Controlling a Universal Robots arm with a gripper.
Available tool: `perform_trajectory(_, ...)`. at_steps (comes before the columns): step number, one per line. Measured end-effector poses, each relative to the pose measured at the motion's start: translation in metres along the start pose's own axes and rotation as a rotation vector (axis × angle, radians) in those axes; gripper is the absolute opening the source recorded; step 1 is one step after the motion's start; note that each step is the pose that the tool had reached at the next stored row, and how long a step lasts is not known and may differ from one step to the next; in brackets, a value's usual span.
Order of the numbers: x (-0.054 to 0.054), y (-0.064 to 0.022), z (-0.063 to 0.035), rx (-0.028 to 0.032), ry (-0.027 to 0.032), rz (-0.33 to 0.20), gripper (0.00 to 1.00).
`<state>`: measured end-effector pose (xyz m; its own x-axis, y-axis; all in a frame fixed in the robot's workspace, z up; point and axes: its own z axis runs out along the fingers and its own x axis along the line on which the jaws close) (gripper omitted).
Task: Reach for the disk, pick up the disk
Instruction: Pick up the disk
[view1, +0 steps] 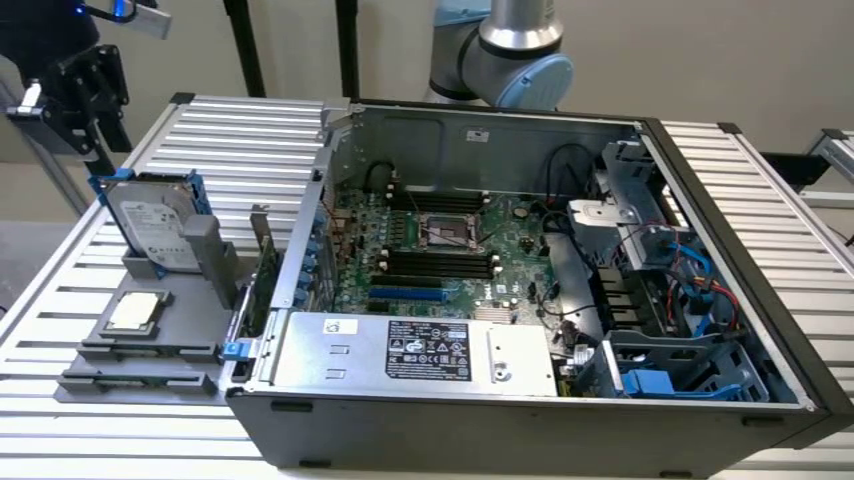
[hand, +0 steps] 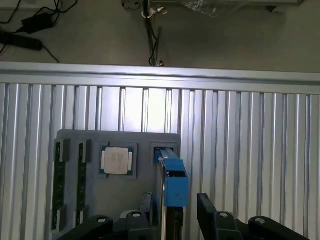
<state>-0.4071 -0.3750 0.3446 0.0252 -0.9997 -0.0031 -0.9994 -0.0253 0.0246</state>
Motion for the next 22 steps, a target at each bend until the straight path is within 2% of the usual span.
perform_trajectory(22,-0.003,0.0039,0.0401,0.0002,-0.0015,0.005,0.48)
